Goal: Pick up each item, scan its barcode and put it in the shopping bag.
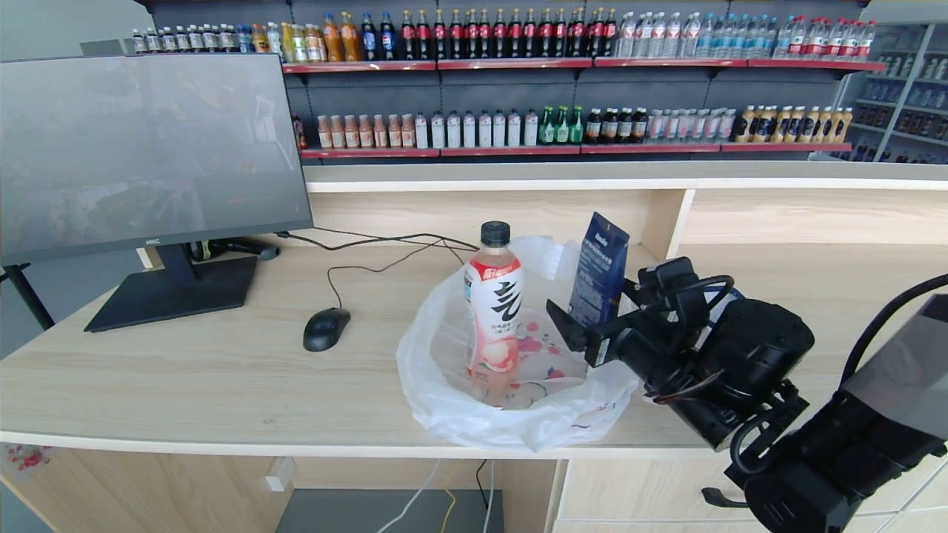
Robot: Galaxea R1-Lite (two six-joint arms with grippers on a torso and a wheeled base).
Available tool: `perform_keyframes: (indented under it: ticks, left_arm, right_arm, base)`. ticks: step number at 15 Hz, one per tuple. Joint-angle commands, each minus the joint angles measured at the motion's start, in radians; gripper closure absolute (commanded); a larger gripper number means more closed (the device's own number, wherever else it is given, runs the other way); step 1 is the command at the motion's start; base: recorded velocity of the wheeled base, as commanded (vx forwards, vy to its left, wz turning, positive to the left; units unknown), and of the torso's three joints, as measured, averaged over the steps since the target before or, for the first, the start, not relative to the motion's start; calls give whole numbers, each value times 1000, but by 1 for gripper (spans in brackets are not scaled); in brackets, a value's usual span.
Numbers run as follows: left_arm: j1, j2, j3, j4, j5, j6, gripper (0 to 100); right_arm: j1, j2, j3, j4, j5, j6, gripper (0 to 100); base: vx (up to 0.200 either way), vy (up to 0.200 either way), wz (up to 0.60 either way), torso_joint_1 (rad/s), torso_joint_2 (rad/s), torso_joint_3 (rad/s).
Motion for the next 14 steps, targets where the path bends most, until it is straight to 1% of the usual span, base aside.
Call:
perform_keyframes:
  ticks: [1, 5, 8, 11, 14]
  left_arm:
    - [1, 0, 0, 0, 0, -1, 0]
    - [1, 0, 0, 0, 0, -1, 0]
    - [-1, 0, 0, 0, 0, -1, 0]
    - [1, 0, 0, 0, 0, -1, 0]
    - [1, 0, 0, 0, 0, -1, 0]
  right_arm:
    - [-3, -53, 27, -1, 0, 0, 0]
    - [3, -135, 108, -1, -2, 0, 0]
    - [30, -230, 212, -1, -2, 0, 0]
    - [30, -325, 286, -1, -2, 0, 0]
    - [40, -497, 458, -1, 0, -2, 0]
  base:
    - [0, 0, 0, 0, 0, 0]
    - [0, 0, 0, 0, 0, 0]
    - [0, 0, 0, 0, 0, 0]
    - [0, 0, 0, 0, 0, 0]
    - [0, 0, 0, 0, 0, 0]
